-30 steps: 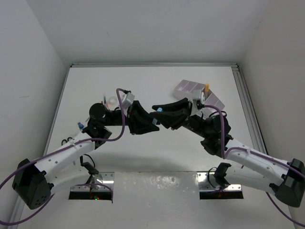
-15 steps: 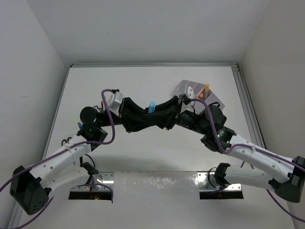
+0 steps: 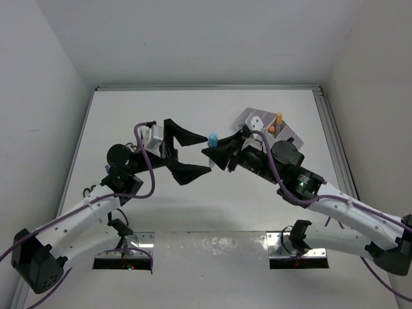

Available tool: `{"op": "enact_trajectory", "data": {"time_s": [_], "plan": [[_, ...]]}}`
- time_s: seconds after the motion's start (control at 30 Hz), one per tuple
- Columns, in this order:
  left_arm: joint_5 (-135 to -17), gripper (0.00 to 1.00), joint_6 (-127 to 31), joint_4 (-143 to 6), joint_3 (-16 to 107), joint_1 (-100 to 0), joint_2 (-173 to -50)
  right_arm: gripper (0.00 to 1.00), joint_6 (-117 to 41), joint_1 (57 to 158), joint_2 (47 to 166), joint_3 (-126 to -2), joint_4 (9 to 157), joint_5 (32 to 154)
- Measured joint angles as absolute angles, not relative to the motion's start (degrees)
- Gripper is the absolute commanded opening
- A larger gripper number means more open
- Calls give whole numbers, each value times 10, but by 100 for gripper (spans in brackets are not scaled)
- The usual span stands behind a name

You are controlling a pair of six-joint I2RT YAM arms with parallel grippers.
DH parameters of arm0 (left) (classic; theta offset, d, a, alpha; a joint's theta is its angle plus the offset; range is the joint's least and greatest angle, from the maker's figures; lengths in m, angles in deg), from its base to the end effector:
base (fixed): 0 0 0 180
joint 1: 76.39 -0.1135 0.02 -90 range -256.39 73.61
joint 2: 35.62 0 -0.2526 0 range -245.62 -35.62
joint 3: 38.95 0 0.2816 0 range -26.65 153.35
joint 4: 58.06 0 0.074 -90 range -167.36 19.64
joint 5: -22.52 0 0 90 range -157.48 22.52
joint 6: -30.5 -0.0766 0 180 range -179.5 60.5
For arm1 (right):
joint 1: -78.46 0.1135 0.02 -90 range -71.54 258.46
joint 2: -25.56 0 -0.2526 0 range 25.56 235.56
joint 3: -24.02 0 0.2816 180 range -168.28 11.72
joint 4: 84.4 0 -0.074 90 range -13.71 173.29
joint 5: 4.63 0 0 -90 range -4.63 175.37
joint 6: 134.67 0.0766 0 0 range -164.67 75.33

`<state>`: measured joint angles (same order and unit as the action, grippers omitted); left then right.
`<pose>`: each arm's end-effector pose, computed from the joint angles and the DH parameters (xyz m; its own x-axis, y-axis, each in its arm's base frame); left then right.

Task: Sort the stationery into containers
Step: Place the pen in the storage box.

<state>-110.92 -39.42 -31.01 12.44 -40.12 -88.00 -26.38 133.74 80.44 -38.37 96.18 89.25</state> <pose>0.1815 -0.1985 0.3657 0.0142 -0.3196 -0.9474 0.9928 0.1174 -0.0247 0.1682 0.2518 0.3781 -0.1932 0.2709 -0.9430 -0.8400 0.4510 0.3017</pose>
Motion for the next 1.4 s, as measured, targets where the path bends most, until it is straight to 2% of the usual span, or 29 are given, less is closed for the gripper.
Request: {"op": "enact_trajectory", "data": {"time_s": [0.13,0.27,0.4,0.53,0.7,0.87,1.07,1.4], "plan": [[-1060,100,-469,-386,124,-401,-859,0,-297,1337,790,-395,868,752],[-986,100,-527,-462,124,-401,-841,0,-350,1321,769,-403,818,536],[-910,100,-564,-525,118,-401,-825,0,-422,1216,767,-384,832,495],[-877,100,-578,-557,113,-401,-817,0,-447,1059,816,-391,823,602],[-849,100,-585,-573,107,-401,-807,0,-443,854,895,-390,838,832],[-834,100,-597,-575,104,-401,-807,1,-422,747,952,-377,899,1029],[-824,100,-601,-575,100,-409,-824,1,-426,710,1031,-377,958,1182],[-825,100,-601,-575,100,-431,-860,0,-443,706,1101,-366,1071,1259]]}}
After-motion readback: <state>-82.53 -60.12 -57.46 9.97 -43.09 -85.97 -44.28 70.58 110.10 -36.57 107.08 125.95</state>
